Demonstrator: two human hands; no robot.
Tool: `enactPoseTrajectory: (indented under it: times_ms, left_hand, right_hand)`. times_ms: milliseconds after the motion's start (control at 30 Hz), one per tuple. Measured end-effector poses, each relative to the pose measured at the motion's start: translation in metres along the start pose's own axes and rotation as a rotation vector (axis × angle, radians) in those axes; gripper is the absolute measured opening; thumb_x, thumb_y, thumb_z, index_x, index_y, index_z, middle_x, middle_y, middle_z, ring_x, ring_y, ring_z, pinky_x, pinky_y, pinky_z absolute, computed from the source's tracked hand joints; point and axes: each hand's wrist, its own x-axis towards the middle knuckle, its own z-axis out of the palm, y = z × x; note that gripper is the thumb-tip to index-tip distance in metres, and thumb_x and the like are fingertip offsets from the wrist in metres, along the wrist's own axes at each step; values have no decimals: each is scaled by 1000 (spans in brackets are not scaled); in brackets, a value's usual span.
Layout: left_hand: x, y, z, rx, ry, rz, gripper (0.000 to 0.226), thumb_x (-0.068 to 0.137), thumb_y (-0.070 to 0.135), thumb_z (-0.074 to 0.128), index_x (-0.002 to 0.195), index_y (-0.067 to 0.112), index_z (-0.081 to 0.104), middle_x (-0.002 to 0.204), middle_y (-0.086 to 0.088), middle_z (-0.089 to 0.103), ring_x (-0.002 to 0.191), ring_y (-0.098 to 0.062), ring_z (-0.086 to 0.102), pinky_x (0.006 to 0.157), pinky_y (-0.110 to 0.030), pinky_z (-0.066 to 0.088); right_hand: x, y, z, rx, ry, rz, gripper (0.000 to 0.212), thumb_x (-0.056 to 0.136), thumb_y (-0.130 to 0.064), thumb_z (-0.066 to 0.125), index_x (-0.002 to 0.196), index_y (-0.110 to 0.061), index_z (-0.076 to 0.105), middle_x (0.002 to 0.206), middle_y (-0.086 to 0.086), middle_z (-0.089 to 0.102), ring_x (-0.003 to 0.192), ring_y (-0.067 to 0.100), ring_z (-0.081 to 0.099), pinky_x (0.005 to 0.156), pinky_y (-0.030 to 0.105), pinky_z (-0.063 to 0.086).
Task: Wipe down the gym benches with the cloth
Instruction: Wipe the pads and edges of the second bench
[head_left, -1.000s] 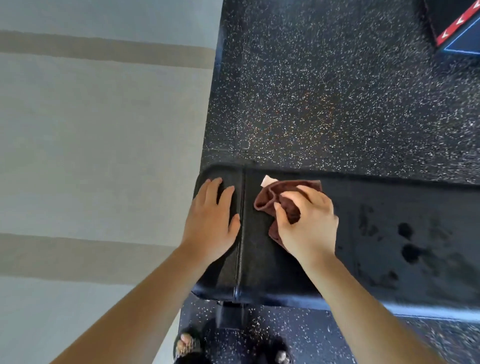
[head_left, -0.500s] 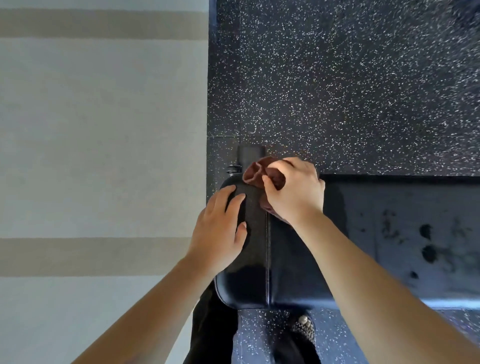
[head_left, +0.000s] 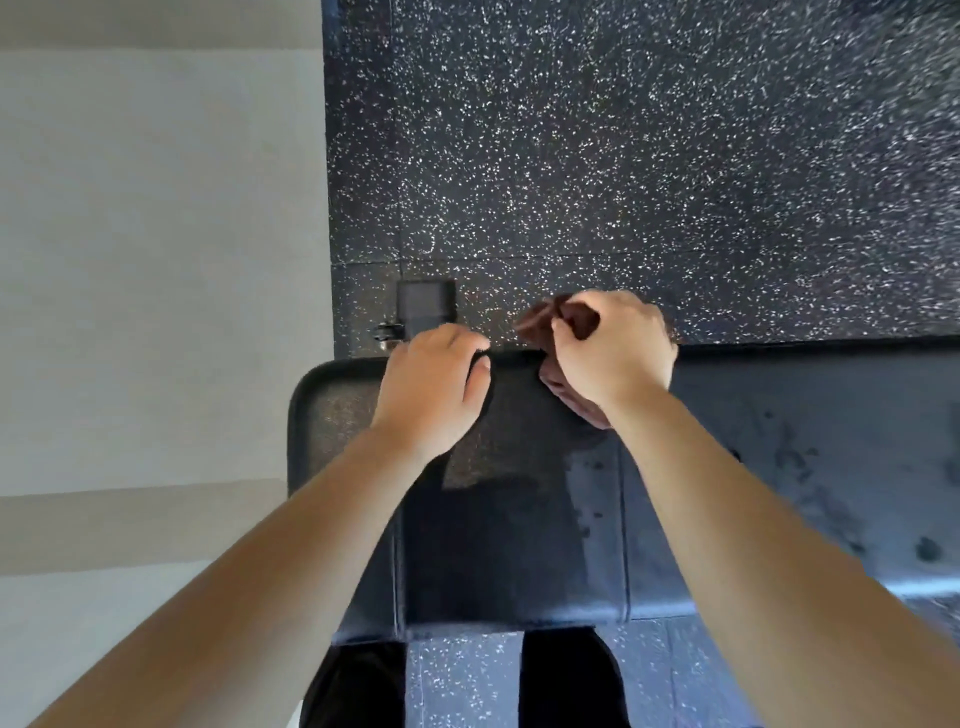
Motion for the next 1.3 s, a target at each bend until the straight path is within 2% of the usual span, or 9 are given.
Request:
enactPoseTrajectory:
  times_ms: [67, 233, 367, 533, 700, 967, 1100, 1200, 1300]
  left_hand:
    - [9, 5, 9, 14, -12, -60, 34, 95, 34, 35, 119, 24, 57, 118, 2, 61, 108, -22, 54, 92, -39, 35]
    - [7, 7, 18, 72, 2, -82, 35, 95, 34, 31, 119, 27, 56, 121, 5, 59, 113, -20, 51, 96, -40, 31]
    - [7, 7, 14, 26, -4, -80, 33, 95, 33, 34, 118, 29, 57, 121, 5, 60, 115, -21, 51, 96, -41, 31]
    - [9, 7, 11, -12, -34, -73, 32, 95, 31, 36, 119, 26, 57, 122, 3, 59, 114, -23, 51, 96, -44, 32]
    - [7, 12, 16, 19, 35, -91, 30, 95, 29, 37, 114, 23, 59, 117, 0, 62, 109, -24, 55, 96, -42, 32]
    - [3, 24, 27, 130, 182, -152, 38, 89, 30, 28, 106, 23, 62, 107, -1, 66, 98, -26, 58, 91, -41, 34]
    - [4, 28, 32, 180, 198, -201, 40, 89, 28, 28, 107, 21, 62, 109, -5, 65, 101, -30, 56, 91, -41, 33]
    - [2, 32, 31, 160, 202, -212, 41, 90, 26, 28, 111, 15, 62, 113, -8, 64, 104, -30, 55, 95, -42, 31]
    - [-7, 41, 33, 135, 205, -211, 39, 94, 23, 30, 119, 11, 57, 121, -10, 59, 114, -30, 50, 103, -45, 27]
  right_hand:
    - [-3, 2, 2, 14, 0, -21, 22, 84, -41, 58, 105, -33, 63, 113, -4, 58, 109, 27, 48, 79, 44, 37]
    - [-80, 26, 13, 123, 215, -136, 17, 78, -32, 66, 94, -28, 70, 117, -2, 62, 112, 30, 52, 77, 46, 45]
    - [-112, 42, 21, 111, 209, -161, 20, 79, -37, 58, 93, -29, 71, 117, -3, 62, 111, 29, 53, 76, 44, 47]
    - [-72, 30, 12, 129, 239, -122, 16, 76, -32, 69, 92, -28, 71, 114, -3, 64, 108, 31, 55, 76, 46, 44]
    - [-38, 27, 4, 164, 214, -76, 18, 78, -33, 68, 96, -29, 69, 118, -4, 61, 112, 28, 51, 79, 45, 41]
    - [-101, 85, 3, 142, 137, -209, 20, 79, -37, 59, 96, -32, 69, 120, -4, 60, 114, 27, 51, 76, 44, 47]
    - [-78, 105, -12, 95, 99, -308, 17, 78, -37, 65, 94, -33, 70, 118, -7, 62, 113, 26, 53, 77, 45, 46]
    - [-32, 98, -22, 111, 130, -226, 20, 80, -35, 67, 99, -32, 69, 123, -6, 59, 117, 27, 49, 82, 46, 41]
    - [9, 86, -27, 126, 56, -85, 23, 84, -41, 60, 106, -37, 64, 127, -9, 54, 119, 24, 43, 87, 46, 38]
